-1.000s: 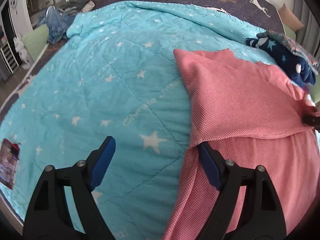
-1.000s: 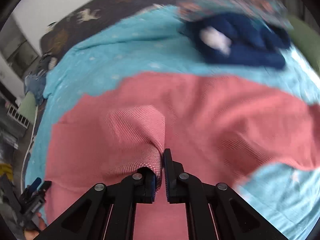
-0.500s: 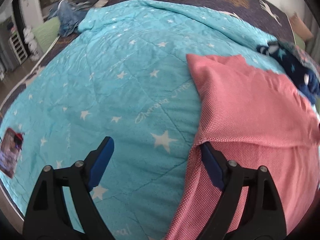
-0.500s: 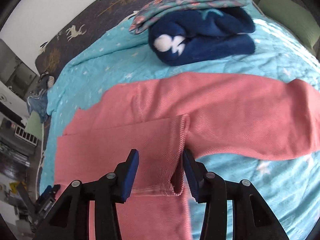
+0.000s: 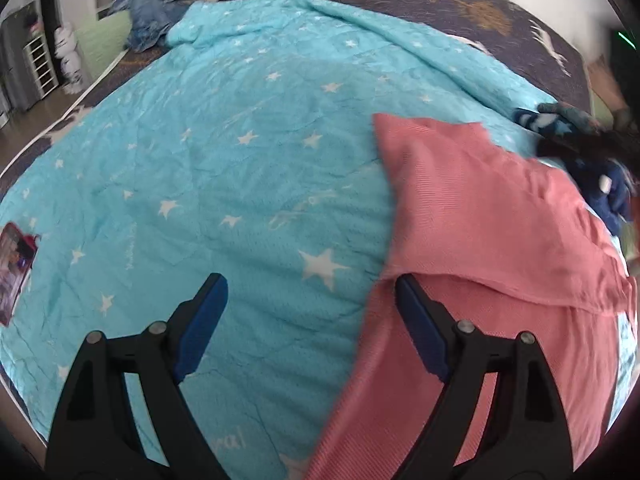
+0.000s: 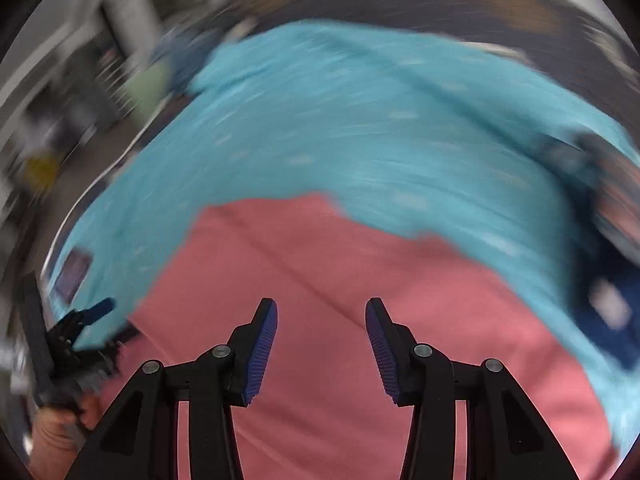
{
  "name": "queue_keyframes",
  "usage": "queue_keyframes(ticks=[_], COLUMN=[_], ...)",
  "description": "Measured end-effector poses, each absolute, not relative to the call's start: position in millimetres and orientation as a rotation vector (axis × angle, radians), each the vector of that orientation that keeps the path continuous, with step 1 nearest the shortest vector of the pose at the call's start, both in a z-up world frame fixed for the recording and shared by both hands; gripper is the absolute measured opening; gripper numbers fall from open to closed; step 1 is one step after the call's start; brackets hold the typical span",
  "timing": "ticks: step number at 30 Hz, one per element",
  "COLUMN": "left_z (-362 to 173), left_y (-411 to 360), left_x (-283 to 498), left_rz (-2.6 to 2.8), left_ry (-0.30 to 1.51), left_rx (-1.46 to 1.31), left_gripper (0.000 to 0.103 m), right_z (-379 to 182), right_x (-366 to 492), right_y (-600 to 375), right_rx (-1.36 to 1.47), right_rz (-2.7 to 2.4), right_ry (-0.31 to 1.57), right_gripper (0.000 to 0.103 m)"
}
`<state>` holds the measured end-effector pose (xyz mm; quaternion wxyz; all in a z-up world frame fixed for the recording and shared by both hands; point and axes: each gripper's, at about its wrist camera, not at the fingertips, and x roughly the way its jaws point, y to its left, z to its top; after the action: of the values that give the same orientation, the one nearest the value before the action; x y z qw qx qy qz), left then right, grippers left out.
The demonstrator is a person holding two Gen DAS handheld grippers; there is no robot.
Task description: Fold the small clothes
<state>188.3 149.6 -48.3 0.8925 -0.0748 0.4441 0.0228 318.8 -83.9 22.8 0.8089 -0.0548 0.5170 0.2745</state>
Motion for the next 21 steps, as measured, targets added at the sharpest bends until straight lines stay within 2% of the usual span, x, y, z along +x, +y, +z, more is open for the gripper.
queue_keyframes(ticks=[2,3,5,7,8,9,10,13,16,21], left_z=[-43.2,-42.0,-43.7,-51.2,-55.3,-57.8,-61.1,-65.0,-63.0,-56.0], left_y=[143.1,138.7,131.2,132.2,137.8,144.6,156.2,172.7,165.0,167.3], left_x=[187.3,188.4,194.0,203.3,207.5,209.1,210.8,209.9,204.5,192.6], left_rz=[-0.004,-0.014,0.013,0.064,0.097,0.104,0.084,0.071,0.096,0.092], left_ry=[0.916,0.913,0.909,0.92,0.927,0.935,0.948,0.956,0.939,0.926], left_rx=[-0.135,-0.109,-0.042,-0.004,-0.007,-0.029,-0.097,-0.184,-0.134,-0.102], left_gripper=[0.086,0.086,0.086,0.086,0.086,0.087,0.088,0.089,0.089,0.089], right_z=[10.9,5.2,-6.6,-17.6,-24.3,-30.6,-36.0,-26.8,-17.1,-8.2], right_x=[342.2,350.2,362.6,368.6,371.9,371.9,372.3,371.7,381.7,372.5], right_y=[-38.4,-21.1,9.7,26.3,36.1,43.1,49.6,52.3,57.8,44.8], right_rx=[-0.191,-0.23,-0.285,-0.29,-0.291,-0.303,-0.312,-0.219,-0.128,-0.086], right_rz=[0.649,0.653,0.666,0.692,0.704,0.706,0.682,0.695,0.701,0.703], right_ry=[1.14,1.146,1.154,1.177,1.198,1.21,1.23,1.184,1.123,1.158], right_gripper=[0.052,0.064,0.078,0.078,0.07,0.022,0.003,0.003,0.003,0.006])
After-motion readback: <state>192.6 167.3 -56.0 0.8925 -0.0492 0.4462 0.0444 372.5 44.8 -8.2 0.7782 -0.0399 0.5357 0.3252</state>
